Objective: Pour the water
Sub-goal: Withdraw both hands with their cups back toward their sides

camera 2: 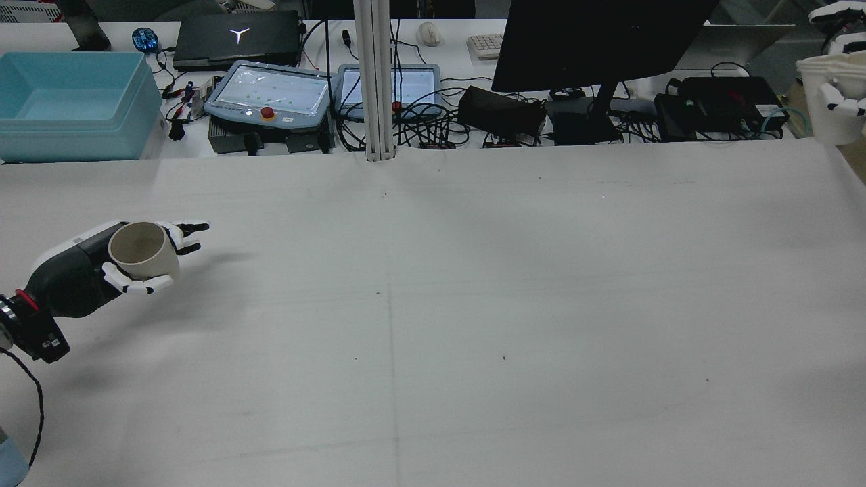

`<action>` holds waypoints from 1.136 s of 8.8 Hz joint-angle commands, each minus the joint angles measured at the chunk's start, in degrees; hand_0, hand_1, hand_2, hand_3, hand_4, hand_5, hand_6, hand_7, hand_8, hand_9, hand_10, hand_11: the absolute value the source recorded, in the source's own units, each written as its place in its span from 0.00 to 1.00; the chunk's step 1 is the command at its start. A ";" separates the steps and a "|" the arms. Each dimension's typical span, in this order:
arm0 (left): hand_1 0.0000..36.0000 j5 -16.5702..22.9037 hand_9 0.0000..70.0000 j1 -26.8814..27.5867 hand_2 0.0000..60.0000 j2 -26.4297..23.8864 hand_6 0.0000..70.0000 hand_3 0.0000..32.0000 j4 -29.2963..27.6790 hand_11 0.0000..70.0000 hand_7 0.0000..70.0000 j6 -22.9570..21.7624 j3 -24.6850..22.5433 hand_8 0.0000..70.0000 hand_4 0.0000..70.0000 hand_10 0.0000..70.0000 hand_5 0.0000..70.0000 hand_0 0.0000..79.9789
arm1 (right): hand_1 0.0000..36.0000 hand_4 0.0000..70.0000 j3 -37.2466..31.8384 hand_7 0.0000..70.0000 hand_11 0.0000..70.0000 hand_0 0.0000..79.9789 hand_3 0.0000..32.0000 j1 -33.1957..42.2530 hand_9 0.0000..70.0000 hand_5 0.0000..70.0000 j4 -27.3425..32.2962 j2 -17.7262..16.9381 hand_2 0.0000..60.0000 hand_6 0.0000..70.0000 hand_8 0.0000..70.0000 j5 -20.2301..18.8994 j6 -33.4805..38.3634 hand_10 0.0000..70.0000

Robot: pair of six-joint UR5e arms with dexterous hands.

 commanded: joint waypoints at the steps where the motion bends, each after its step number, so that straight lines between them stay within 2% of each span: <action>1: 1.00 0.12 0.10 -5.29 1.00 8.91 0.23 0.00 -15.83 0.23 0.31 0.26 7.09 0.10 1.00 0.12 1.00 1.00 | 1.00 0.01 -36.44 1.00 1.00 1.00 0.45 -0.70 1.00 0.50 37.00 -0.75 0.70 0.90 0.93 1.07 2.64 1.00; 2: 1.00 0.12 0.10 -5.22 1.00 11.09 0.23 0.00 -18.48 0.23 0.31 0.52 8.34 0.10 1.00 0.13 1.00 1.00 | 0.98 0.09 -47.61 1.00 1.00 1.00 0.48 -1.83 1.00 0.49 43.10 3.36 0.70 0.94 0.95 2.38 2.55 1.00; 3: 1.00 0.12 0.10 -5.22 1.00 11.72 0.22 0.00 -20.94 0.23 0.31 0.61 10.36 0.10 1.00 0.13 1.00 1.00 | 0.93 0.19 -57.21 1.00 1.00 1.00 0.34 -4.89 1.00 0.50 47.34 7.05 0.72 1.00 1.00 4.48 2.55 1.00; 4: 1.00 0.04 0.10 -5.13 1.00 13.12 0.23 0.00 -22.27 0.24 0.31 0.78 10.99 0.10 1.00 0.13 1.00 1.00 | 0.92 0.22 -60.44 1.00 1.00 1.00 0.22 -7.79 1.00 0.51 49.82 7.87 0.76 1.00 1.00 8.07 2.47 1.00; 5: 1.00 0.04 0.10 -5.13 1.00 13.31 0.22 0.00 -22.81 0.24 0.31 1.22 11.08 0.10 1.00 0.13 1.00 1.00 | 0.92 0.20 -60.73 1.00 1.00 1.00 0.24 -10.87 1.00 0.51 49.84 7.80 0.77 1.00 1.00 13.15 2.03 1.00; 6: 1.00 0.04 0.10 -5.13 1.00 13.31 0.22 0.00 -22.99 0.24 0.31 1.40 11.17 0.09 1.00 0.13 1.00 1.00 | 0.88 0.21 -61.08 1.00 1.00 1.00 0.22 -13.77 1.00 0.49 49.93 7.80 0.67 1.00 0.99 16.77 2.11 1.00; 7: 1.00 0.04 0.10 -5.04 1.00 13.31 0.22 0.00 -24.47 0.24 0.31 1.57 12.73 0.10 1.00 0.13 1.00 1.00 | 0.76 0.21 -61.26 1.00 1.00 1.00 0.11 -15.28 0.97 0.43 49.93 7.88 0.38 0.92 0.84 17.42 1.68 0.98; 8: 1.00 0.04 0.10 -5.04 1.00 13.31 0.22 0.00 -25.44 0.24 0.30 1.58 14.05 0.10 1.00 0.13 1.00 1.00 | 0.69 0.18 -61.26 0.86 1.00 1.00 0.00 -15.81 0.65 0.35 49.93 7.88 0.05 0.73 0.59 17.42 1.15 0.72; 9: 1.00 -0.05 0.10 -5.04 1.00 13.31 0.22 0.00 -26.41 0.24 0.31 1.66 15.29 0.10 1.00 0.13 1.00 1.00 | 0.61 0.11 -61.18 0.41 0.29 0.85 0.00 -15.91 0.08 0.21 49.84 7.80 0.00 0.37 0.14 17.42 1.76 0.17; 10: 1.00 -0.23 0.10 -5.04 1.00 13.31 0.22 0.00 -27.64 0.24 0.30 2.10 16.69 0.10 1.00 0.13 1.00 1.00 | 0.43 0.04 -60.65 0.00 0.00 0.71 0.16 -15.65 0.00 0.08 49.84 7.53 0.00 0.02 0.00 17.51 3.24 0.00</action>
